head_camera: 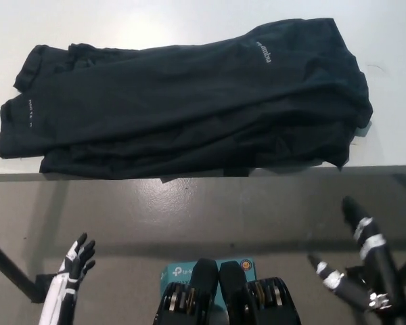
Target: The robot grabs the right edges of the black jacket on the table, and folds it in half
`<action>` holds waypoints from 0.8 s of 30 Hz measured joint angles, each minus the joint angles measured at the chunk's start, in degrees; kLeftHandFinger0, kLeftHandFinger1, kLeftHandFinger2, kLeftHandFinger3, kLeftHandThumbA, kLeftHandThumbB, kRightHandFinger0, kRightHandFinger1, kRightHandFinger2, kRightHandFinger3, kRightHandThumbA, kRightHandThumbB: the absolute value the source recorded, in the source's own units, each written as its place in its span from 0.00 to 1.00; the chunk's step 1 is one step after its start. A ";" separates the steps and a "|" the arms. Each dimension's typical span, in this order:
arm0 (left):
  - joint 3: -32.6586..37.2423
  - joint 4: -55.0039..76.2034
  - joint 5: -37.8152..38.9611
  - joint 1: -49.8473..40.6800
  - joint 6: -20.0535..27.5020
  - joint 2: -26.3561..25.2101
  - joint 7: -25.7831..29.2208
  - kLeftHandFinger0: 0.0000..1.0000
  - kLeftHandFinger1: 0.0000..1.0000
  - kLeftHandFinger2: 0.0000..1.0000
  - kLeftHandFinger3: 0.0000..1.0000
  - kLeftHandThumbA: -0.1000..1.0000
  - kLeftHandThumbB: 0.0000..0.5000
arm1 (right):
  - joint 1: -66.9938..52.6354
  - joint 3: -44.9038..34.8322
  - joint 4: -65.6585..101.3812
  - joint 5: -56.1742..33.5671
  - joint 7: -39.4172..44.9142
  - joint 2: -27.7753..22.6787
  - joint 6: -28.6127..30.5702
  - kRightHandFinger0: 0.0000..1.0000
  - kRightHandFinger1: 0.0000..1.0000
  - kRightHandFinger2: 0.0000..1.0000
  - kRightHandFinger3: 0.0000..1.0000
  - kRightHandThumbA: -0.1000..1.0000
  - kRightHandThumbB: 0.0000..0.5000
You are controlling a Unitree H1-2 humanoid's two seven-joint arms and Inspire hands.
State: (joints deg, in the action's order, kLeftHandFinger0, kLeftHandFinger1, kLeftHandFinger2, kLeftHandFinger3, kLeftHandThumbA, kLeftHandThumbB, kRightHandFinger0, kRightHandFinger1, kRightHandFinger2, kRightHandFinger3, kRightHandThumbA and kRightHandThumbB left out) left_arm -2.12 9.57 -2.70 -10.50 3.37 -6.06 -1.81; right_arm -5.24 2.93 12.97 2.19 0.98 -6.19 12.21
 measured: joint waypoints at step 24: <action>0.99 4.06 0.36 4.74 -1.99 -1.02 -2.00 1.00 1.00 1.00 1.00 1.00 0.27 | 41.54 -18.87 -7.81 -14.88 -1.33 -14.92 -26.73 1.00 1.00 1.00 1.00 0.97 0.51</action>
State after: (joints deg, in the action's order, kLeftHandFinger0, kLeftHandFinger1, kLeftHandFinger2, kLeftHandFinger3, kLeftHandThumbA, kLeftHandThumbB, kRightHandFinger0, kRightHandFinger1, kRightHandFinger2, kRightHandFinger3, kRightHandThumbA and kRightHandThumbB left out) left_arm -1.13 13.63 -2.34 -5.76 1.39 -7.08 -3.81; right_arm 36.30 -15.94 5.17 -12.69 -0.35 -21.11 -14.52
